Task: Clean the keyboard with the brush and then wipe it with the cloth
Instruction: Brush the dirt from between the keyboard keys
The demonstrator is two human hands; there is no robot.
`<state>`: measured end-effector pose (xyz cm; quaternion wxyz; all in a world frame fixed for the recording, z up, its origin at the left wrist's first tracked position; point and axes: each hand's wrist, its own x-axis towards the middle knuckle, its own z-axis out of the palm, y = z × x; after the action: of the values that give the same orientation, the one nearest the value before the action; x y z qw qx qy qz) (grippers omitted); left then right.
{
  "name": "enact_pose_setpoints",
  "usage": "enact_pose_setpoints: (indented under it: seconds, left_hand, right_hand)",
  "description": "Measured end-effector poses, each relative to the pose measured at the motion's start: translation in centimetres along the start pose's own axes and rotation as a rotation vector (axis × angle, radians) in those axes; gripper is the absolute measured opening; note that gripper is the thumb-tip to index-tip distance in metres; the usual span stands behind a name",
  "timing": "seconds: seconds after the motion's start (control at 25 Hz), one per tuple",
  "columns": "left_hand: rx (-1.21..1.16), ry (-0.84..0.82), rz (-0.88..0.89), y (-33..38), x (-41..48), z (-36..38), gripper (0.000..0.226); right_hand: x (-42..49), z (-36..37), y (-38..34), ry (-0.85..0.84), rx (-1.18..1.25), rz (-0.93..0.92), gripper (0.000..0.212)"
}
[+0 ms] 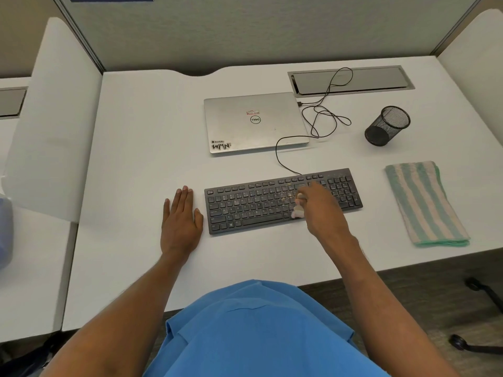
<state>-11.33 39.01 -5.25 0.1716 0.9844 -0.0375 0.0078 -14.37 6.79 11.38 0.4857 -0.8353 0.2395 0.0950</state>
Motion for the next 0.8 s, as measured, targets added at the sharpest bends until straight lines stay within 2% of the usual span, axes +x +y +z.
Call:
enact_pose_setpoints:
  seconds: [0.08,0.16,0.24,0.36,0.4,0.48,0.52,0.6,0.68,0.8]
  left_hand:
    - [0.000,-0.001,-0.001,0.0,0.0,0.0,0.069]
    - [-0.003,-0.002,-0.001,0.0,0.0,0.0,0.069]
    - [-0.003,0.000,0.000,0.0,0.0,0.0,0.069]
    - [-0.004,0.004,0.003,0.0,0.0,0.1,0.069]
    - [-0.004,0.007,0.004,0.1,0.0,0.0,0.069]
    - [-0.001,0.007,0.005,0.1,0.0,0.0,0.068]
    - [0.001,0.008,0.005,0.1,0.0,0.0,0.068]
    - [0.002,0.011,0.005,0.0,0.0,0.1,0.069]
    - [-0.002,0.009,0.006,-0.2,0.0,0.2,0.069]
    - [0.002,0.006,0.006,-0.1,0.0,0.3,0.069]
  right_hand:
    - [-0.3,0.7,-1.7,-0.067,-0.092,-0.077,0.017]
    - [-0.3,1.8,-3.2,-0.131,-0.187,-0.174,0.019]
    - [0.3,2.9,-3.3,-0.210,-0.200,-0.145,0.019]
    - [0.6,3.0,-2.9,-0.200,-0.242,-0.126,0.019]
    - [0.5,2.4,-2.5,-0.176,-0.296,-0.180,0.020]
    - [1.0,1.2,-1.8,-0.125,-0.151,-0.157,0.020]
    - [1.0,0.8,-2.0,-0.106,-0.001,-0.070,0.017]
    - [2.0,0.3,-1.8,-0.042,0.072,0.061,0.018]
    - [2.4,0.4,-2.1,-0.043,-0.026,0.029,0.021]
    - [1.4,1.8,-3.3,-0.162,-0.172,-0.072,0.022]
